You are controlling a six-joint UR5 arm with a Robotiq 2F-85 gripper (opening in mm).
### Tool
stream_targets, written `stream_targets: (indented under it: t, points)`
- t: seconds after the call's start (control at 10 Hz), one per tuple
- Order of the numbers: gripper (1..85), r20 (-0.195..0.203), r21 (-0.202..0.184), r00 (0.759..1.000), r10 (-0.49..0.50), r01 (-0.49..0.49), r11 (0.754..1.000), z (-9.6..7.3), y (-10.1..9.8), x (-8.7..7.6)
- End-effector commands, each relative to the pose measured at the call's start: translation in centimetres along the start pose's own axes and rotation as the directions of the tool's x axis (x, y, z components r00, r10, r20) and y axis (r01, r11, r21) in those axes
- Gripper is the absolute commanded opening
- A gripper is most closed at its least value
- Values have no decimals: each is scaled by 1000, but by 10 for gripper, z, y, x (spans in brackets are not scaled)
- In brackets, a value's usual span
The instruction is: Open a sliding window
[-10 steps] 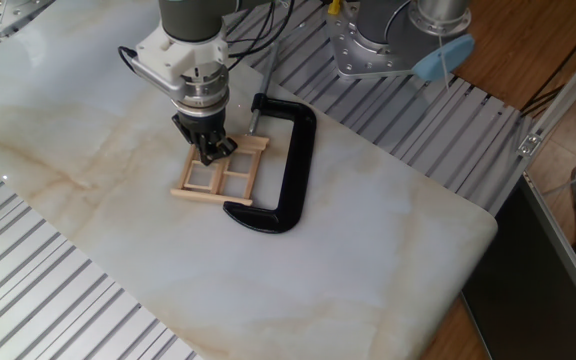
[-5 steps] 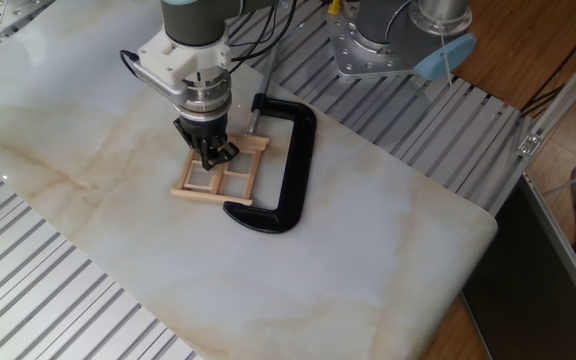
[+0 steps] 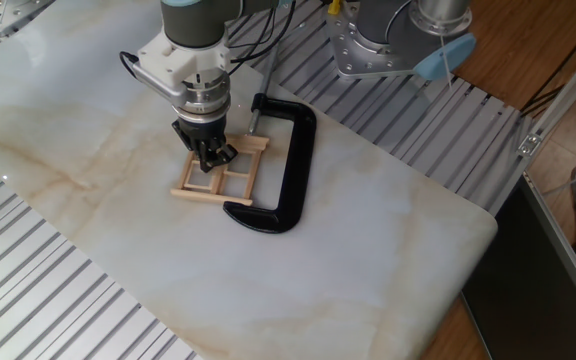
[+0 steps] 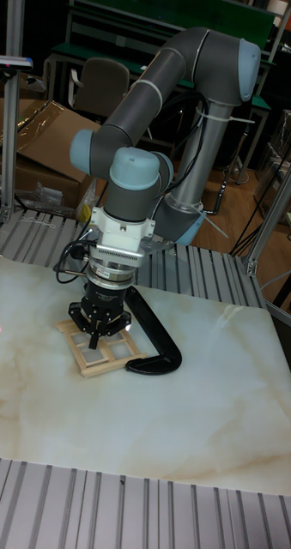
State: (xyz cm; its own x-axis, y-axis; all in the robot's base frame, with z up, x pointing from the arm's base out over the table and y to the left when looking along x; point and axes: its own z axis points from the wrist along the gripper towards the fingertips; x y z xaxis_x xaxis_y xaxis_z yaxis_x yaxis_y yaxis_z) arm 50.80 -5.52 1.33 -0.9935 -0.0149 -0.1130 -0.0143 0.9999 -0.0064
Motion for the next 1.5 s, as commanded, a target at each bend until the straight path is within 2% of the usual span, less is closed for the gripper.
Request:
stream_targets:
  t: [0.0,0.5,1.4]
  points:
    - [7,7,-10,1000,12,-12,1000,1,2,-2]
    - [7,11,-10,1000,5,-5,1000,3,-2,-1]
    - [7,3,13,1000,-3,3,1000,3,-9,5]
